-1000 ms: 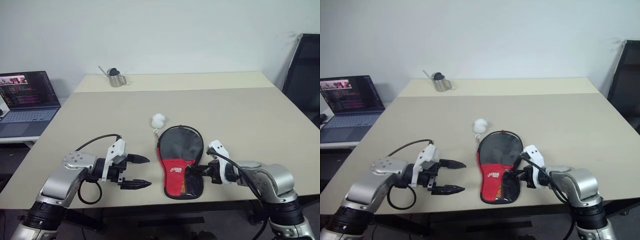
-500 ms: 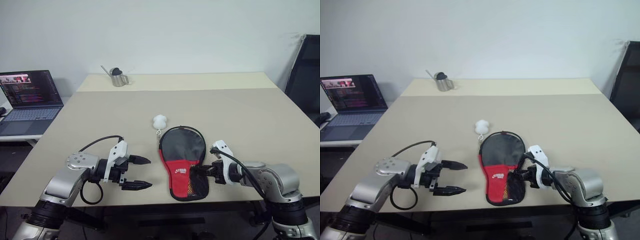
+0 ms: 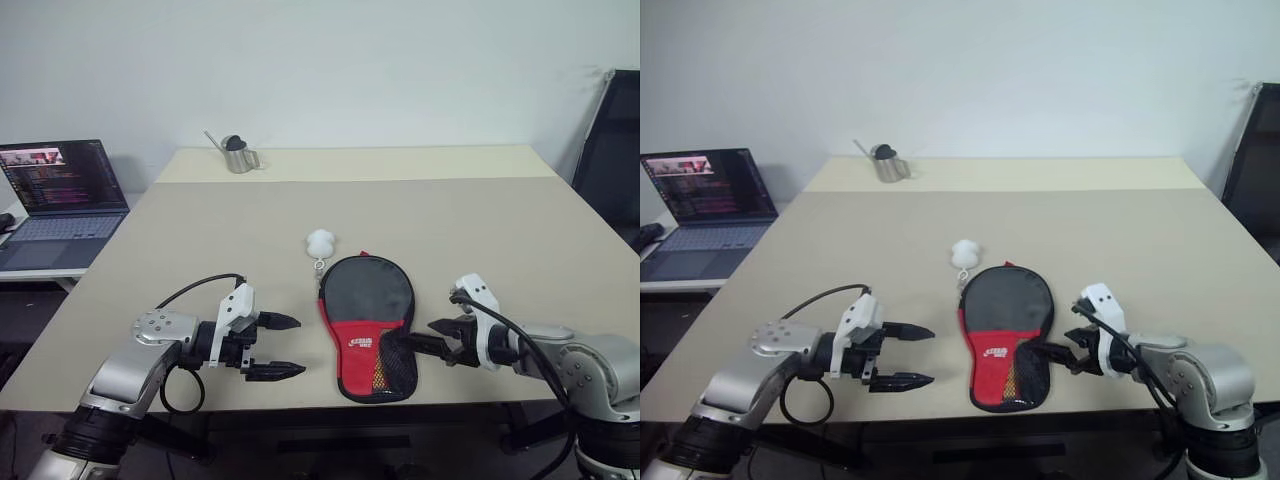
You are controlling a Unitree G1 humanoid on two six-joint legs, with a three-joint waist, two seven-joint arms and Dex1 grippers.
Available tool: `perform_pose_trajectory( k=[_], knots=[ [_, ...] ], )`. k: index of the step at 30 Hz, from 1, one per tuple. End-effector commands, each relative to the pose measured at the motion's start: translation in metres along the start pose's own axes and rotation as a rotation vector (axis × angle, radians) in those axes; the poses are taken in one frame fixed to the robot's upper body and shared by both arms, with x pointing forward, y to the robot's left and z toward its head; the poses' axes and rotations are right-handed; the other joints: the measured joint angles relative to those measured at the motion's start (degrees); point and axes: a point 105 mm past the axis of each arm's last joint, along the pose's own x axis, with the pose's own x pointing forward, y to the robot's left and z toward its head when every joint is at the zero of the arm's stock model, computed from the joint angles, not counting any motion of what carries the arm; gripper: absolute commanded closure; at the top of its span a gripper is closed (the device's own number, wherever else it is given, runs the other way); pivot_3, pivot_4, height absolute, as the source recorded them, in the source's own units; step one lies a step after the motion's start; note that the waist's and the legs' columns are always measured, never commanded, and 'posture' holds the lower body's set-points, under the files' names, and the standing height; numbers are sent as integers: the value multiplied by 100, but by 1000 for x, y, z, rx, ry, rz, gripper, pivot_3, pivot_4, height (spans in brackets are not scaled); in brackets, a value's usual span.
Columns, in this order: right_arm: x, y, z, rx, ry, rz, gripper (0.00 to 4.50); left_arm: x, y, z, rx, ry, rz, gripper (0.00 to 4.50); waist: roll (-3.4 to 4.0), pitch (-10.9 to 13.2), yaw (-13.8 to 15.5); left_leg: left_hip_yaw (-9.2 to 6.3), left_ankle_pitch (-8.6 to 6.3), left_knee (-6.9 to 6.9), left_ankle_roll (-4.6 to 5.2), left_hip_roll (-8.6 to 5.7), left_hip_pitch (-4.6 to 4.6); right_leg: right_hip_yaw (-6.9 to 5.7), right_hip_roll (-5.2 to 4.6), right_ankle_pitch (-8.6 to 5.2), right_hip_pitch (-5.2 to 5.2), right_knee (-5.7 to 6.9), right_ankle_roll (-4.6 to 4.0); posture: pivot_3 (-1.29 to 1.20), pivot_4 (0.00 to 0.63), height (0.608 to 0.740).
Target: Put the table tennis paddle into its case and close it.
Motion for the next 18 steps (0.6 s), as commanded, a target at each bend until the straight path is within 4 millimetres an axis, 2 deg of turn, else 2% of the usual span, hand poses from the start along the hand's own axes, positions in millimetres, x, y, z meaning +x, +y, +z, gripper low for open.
perform_pose_trajectory(
  k=[1,7,11,14,18],
  knots=[
    [-5,14,25,-79,-104,59,8,-3,4,15,39,-46,36,0,0,0,1,0,0,-1,0,1,0,0,0,0,0,0,0,0,150,740],
    [17,24,42,-193,-146,87,8,-5,25,31,16,-116,157,0,-2,2,21,-3,0,2,0,-1,-2,-3,0,0,1,-2,1,0,150,740],
    [47,35,55,-249,-184,116,8,-9,56,51,-8,-188,313,0,-2,2,12,-3,0,2,-1,-3,0,-5,2,0,-1,2,0,0,150,740],
    [66,38,49,-265,-171,127,8,-10,77,51,0,-161,428,0,-3,1,15,-4,1,2,-2,-4,-1,-5,2,1,-2,1,0,0,150,740],
    [80,34,38,-265,-148,112,8,-7,100,50,-4,-138,543,0,-3,1,17,1,2,2,-8,-9,-8,4,0,1,-12,-4,0,0,150,740]
  ],
)
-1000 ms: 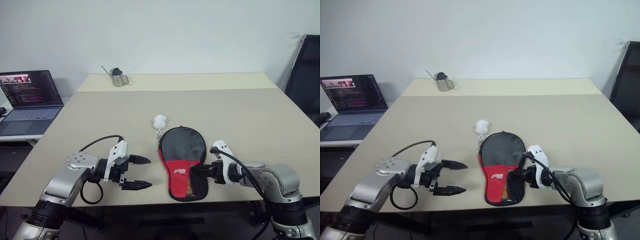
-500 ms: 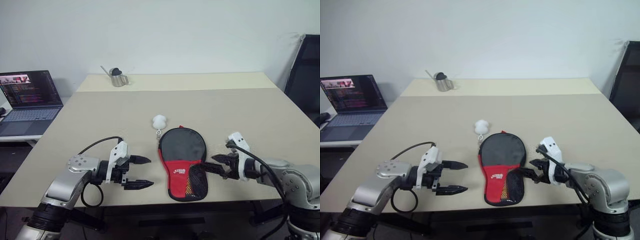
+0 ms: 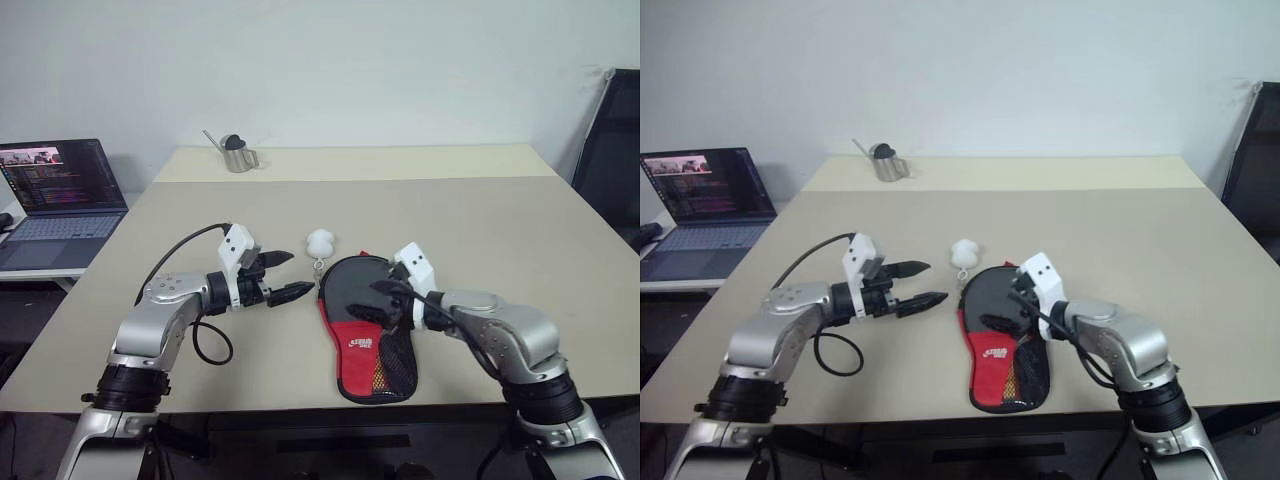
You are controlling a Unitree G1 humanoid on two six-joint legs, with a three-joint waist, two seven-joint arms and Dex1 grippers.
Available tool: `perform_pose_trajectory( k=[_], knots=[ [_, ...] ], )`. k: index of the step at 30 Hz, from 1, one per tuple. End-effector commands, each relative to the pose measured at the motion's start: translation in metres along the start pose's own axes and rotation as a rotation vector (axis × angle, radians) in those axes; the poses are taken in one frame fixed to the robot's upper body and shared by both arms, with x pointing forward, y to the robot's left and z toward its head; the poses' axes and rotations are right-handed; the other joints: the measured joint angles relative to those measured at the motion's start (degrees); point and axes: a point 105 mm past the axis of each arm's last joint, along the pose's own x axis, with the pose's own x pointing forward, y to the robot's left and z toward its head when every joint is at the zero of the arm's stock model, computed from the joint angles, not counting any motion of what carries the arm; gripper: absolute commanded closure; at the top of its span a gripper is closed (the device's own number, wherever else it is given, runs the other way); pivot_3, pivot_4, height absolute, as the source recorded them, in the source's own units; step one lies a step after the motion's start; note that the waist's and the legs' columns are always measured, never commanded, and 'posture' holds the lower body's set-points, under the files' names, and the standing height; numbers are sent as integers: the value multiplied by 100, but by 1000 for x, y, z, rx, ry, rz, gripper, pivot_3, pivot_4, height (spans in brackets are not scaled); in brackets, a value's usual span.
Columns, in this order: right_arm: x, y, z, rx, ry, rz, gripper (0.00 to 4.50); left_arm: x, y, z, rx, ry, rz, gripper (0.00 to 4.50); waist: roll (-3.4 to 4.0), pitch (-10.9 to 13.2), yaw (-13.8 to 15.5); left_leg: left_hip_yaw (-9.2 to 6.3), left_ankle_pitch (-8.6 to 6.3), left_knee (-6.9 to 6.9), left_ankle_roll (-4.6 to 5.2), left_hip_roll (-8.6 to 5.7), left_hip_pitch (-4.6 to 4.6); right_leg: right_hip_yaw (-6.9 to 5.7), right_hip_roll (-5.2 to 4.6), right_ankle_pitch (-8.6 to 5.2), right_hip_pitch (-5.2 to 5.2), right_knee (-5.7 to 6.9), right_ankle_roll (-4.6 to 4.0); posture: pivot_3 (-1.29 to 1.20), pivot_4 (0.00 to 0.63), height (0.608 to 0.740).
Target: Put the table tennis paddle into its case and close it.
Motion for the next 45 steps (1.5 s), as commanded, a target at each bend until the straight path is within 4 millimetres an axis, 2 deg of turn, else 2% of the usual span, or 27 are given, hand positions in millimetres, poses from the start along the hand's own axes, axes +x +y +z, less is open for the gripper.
perform_pose_trajectory(
  k=[1,6,10,15,24,35,39,45],
  knots=[
    [5,-4,0,-31,-23,-22,8,10,17,9,45,-13,103,0,-2,1,7,-2,0,0,-2,-1,-3,-2,0,0,-1,-2,0,0,150,740],
    [11,-10,-5,-26,-22,-63,8,39,43,15,28,-1,224,0,-6,1,27,-5,1,3,-2,-6,-6,-9,1,1,-2,2,0,0,150,740],
    [15,-9,-7,-17,-29,-71,8,67,54,25,9,-6,248,0,-8,1,21,-4,0,5,-2,-11,-6,-10,1,1,-1,3,1,0,150,740],
    [17,-7,-9,-14,-32,-77,8,89,59,20,8,67,273,0,-8,1,-28,6,5,1,-14,-17,-6,-5,3,1,-6,0,1,0,150,740],
    [17,-7,-9,4,-53,-112,8,104,59,1,-70,148,359,0,-10,2,-38,4,-1,5,-3,-17,-7,-5,5,1,-9,8,1,0,150,740],
    [16,-10,-11,27,-68,-158,8,118,45,-13,-111,188,360,0,-11,1,-36,4,0,5,-5,-17,-6,-5,5,1,-10,14,1,0,150,740],
    [15,-13,-11,33,-72,-177,0,119,44,-14,-115,190,360,942,-11,1,-33,5,-1,6,-4,-17,-6,-4,5,1,-10,13,2,0,150,740],
    [12,-16,-11,37,-82,-191,0,114,46,-21,-136,193,374,3131,-11,1,-34,5,0,6,-5,-17,-6,-4,6,1,-10,15,1,0,150,740]
  ],
)
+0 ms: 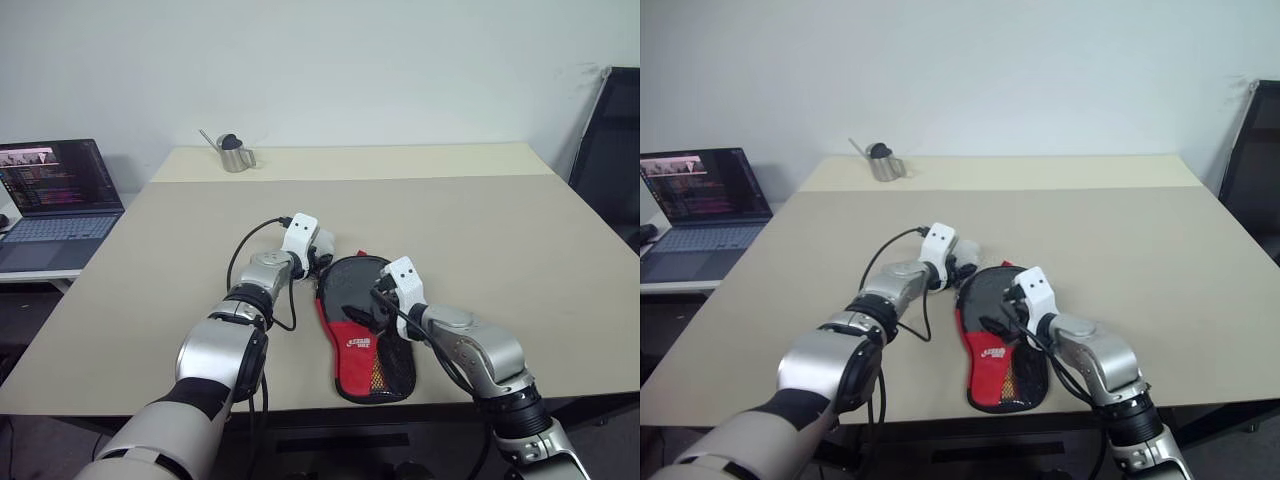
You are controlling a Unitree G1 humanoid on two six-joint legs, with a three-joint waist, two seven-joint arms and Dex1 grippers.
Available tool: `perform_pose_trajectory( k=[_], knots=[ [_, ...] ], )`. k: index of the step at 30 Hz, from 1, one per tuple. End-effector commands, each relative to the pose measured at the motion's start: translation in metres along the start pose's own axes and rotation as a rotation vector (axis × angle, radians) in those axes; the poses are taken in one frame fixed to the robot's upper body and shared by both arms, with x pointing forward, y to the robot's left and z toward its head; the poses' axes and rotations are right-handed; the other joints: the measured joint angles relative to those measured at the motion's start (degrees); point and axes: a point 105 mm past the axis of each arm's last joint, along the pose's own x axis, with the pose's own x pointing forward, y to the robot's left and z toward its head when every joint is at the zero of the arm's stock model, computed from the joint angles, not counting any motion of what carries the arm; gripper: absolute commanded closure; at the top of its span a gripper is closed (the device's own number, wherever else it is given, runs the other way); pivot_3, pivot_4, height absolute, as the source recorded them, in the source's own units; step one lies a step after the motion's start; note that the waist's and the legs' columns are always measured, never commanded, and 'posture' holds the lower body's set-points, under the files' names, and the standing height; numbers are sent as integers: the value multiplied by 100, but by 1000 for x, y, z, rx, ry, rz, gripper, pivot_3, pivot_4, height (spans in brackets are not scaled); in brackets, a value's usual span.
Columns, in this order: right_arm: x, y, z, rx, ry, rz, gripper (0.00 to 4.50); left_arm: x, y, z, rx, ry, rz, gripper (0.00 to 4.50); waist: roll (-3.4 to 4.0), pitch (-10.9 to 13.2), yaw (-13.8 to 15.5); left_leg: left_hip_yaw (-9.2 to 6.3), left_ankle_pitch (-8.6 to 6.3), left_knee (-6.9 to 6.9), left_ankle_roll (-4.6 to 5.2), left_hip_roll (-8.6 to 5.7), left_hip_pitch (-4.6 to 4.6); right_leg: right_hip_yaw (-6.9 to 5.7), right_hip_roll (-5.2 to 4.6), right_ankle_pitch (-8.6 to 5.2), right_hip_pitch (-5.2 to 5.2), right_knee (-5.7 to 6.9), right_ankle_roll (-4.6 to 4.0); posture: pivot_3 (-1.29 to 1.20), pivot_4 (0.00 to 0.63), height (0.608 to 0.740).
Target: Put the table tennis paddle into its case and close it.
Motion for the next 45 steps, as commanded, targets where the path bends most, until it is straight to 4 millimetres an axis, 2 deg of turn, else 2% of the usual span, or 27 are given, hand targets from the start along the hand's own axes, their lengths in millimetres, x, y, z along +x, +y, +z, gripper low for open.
perform_pose_trajectory(
  k=[1,3,4,5,10,17,21,26,37,41,45],
  knots=[
    [-4,-2,5,-11,-32,-17,0,-3,7,6,1,-27,18,3526,0,0,0,0,0,0,0,0,0,0,0,0,0,0,0,0,150,740],
    [-3,-5,0,-23,-13,-21,0,-5,10,4,-5,-27,21,4203,0,0,0,1,0,0,-1,0,0,1,0,0,0,0,0,0,150,740],
    [-2,-6,-3,-28,1,-25,0,-5,11,2,-7,-26,23,4440,0,0,-1,1,0,0,-1,0,1,1,0,0,0,0,0,0,150,740],
    [-2,-7,-5,-32,10,-28,0,-6,12,1,-9,-25,25,4476,-1,-1,-2,2,0,0,-1,0,1,2,0,0,0,0,0,0,150,740],
    [3,-16,-19,-45,73,-68,0,-11,23,-4,46,-18,51,4476,-5,-6,-32,6,0,1,1,0,11,7,5,0,2,11,0,0,150,740],
    [4,-12,-33,-29,112,-68,0,-13,25,20,181,-63,60,4476,-12,-10,-18,1,0,6,1,1,16,3,8,1,8,22,-2,0,150,740],
    [5,-7,-41,-21,137,-54,0,-9,18,33,201,-95,69,4476,-21,-15,13,0,0,8,1,1,15,1,8,1,9,21,-2,0,150,740],
    [5,0,-46,-16,156,-37,0,-5,10,37,217,-106,74,4476,-26,-20,9,1,0,7,1,1,18,2,9,1,11,21,-2,0,150,740],
    [4,18,-57,7,181,-28,0,3,0,29,387,-57,98,4476,-29,-25,2,2,0,6,1,2,23,3,14,1,14,22,-2,0,150,740],
    [1,26,-62,23,193,-26,0,6,-6,36,453,-74,123,4476,-32,-27,8,0,-1,6,1,3,24,2,14,1,15,21,-2,0,150,740],
    [-7,30,-71,35,215,-38,0,8,-14,54,503,-115,149,4476,-38,-31,30,-1,-1,7,1,2,24,0,14,1,19,21,-1,0,150,740]
  ],
)
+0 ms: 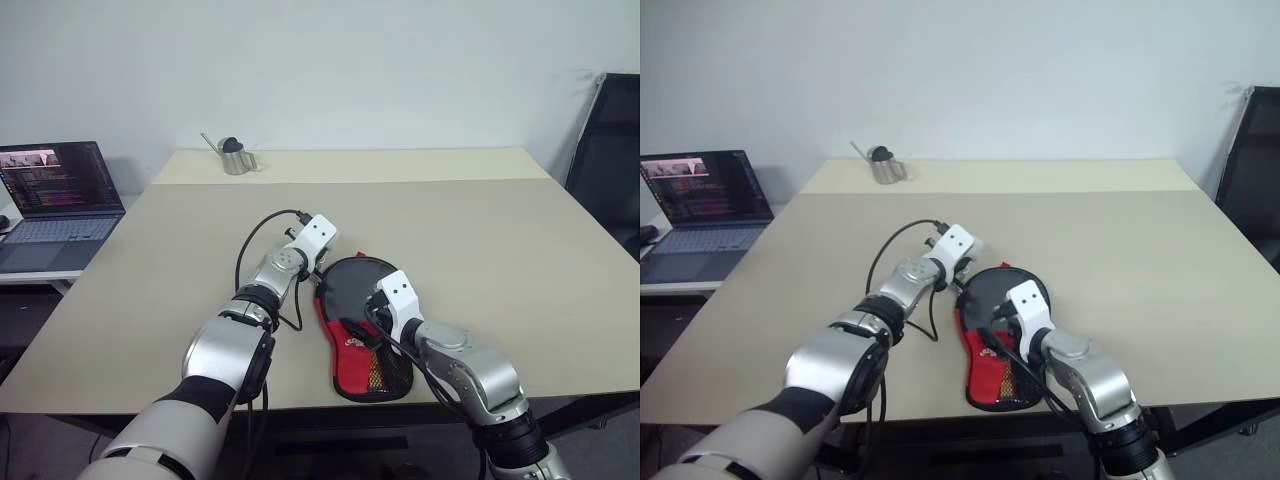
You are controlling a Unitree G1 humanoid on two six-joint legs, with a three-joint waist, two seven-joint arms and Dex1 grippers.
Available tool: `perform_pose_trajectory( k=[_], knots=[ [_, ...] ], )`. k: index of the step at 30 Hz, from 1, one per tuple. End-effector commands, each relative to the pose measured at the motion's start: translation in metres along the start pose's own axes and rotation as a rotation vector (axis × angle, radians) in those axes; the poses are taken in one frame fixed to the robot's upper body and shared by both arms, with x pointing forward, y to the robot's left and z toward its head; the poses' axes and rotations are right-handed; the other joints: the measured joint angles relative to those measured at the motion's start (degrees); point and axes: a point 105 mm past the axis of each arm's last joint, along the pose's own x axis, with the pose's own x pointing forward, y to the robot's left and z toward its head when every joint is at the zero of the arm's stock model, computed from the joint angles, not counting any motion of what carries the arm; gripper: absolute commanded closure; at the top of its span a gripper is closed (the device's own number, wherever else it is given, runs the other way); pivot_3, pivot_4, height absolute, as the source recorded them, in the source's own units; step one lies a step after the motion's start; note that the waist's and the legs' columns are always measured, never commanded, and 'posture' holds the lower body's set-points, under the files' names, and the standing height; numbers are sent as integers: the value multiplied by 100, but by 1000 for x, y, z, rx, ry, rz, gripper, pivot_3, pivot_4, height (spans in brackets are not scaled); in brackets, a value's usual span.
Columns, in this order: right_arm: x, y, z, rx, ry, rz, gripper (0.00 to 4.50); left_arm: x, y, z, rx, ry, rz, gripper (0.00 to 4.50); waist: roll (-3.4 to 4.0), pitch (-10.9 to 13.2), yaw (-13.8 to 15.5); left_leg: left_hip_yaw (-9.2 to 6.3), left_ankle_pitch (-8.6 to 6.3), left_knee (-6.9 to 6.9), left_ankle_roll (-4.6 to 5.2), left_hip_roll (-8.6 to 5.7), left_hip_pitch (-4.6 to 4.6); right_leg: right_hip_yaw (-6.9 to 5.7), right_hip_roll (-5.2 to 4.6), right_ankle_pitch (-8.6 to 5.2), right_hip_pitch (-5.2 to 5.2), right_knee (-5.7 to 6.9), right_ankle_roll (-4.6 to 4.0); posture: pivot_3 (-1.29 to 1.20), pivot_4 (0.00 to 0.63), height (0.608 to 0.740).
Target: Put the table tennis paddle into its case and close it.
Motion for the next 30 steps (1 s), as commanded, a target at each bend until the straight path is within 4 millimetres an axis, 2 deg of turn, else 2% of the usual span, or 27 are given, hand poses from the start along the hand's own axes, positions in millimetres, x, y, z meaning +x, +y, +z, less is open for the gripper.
perform_pose_trajectory(
  k=[1,7,15,19,23,29,30],
  knots=[
    [-2,8,-45,75,178,12,0,0,13,42,92,-104,60,4476,-2,-1,7,0,0,0,0,0,0,-1,0,0,1,0,0,0,150,740],
    [-10,14,-51,98,191,-2,0,2,3,65,249,-139,53,4476,-4,-3,16,1,0,-1,0,0,5,-4,0,-1,9,-3,2,0,150,740],
    [-18,22,-57,131,199,-22,0,8,-35,90,474,-190,-8,4476,-5,-4,28,2,-1,-3,0,0,9,-11,0,-2,19,-13,4,0,150,740],
    [-21,24,-59,143,202,-32,0,9,-43,96,530,-200,-6,4476,-6,-4,29,3,-1,-3,1,0,9,-12,0,-5,21,-15,8,0,150,740],
    [-22,24,-60,151,201,-42,0,10,-45,95,510,-191,-11,4476,-5,-4,30,1,-1,-3,1,0,9,-14,0,-17,22,-15,29,0,150,740],
    [-20,25,-58,157,195,-44,0,12,-48,79,496,-144,-48,4476,-5,-4,29,1,-1,-3,1,0,10,-14,0,-17,23,-16,28,0,150,740],
    [-19,26,-57,157,192,-42,0,12,-47,75,489,-134,-53,4159,-5,-4,29,1,-1,-4,1,0,11,-14,0,-17,23,-16,29,0,150,740]
  ],
)
